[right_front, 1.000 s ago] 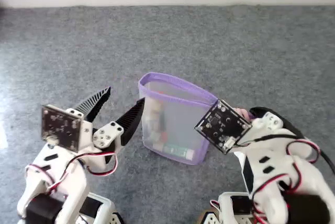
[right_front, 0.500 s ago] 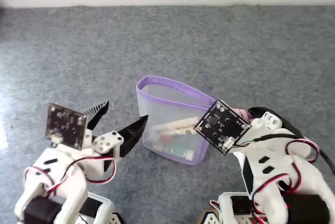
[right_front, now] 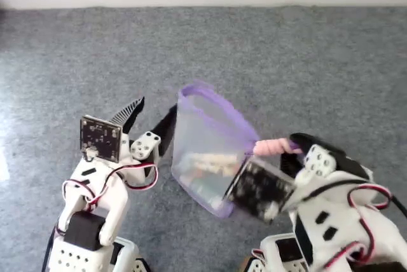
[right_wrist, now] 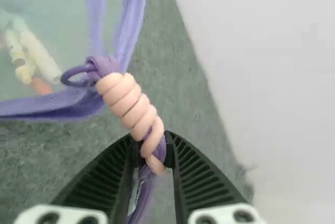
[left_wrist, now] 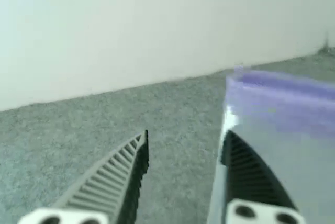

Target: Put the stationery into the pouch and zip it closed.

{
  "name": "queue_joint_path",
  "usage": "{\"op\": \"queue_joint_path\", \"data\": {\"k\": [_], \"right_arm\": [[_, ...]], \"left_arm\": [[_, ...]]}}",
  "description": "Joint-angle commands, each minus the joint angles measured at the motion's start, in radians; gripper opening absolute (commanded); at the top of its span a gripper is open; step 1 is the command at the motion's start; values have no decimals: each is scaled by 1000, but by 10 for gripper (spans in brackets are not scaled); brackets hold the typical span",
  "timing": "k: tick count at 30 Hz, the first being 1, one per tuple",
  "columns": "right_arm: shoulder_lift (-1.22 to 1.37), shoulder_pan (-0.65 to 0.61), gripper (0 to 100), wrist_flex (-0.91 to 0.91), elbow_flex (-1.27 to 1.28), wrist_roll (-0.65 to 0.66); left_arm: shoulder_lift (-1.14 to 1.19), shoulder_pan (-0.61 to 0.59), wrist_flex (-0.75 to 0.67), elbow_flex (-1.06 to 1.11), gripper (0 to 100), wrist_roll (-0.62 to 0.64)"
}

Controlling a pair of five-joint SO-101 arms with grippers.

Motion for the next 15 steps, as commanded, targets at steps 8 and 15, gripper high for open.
{"op": "queue_joint_path", "data": {"k": [8,15], "right_arm": [[87,-165,9,-199,-54,132],[153,-305,9,-274,-54,199]], "left_arm": [[-9,115,210,-209,152,15],[-9,121,471,-390,155,15]]}}
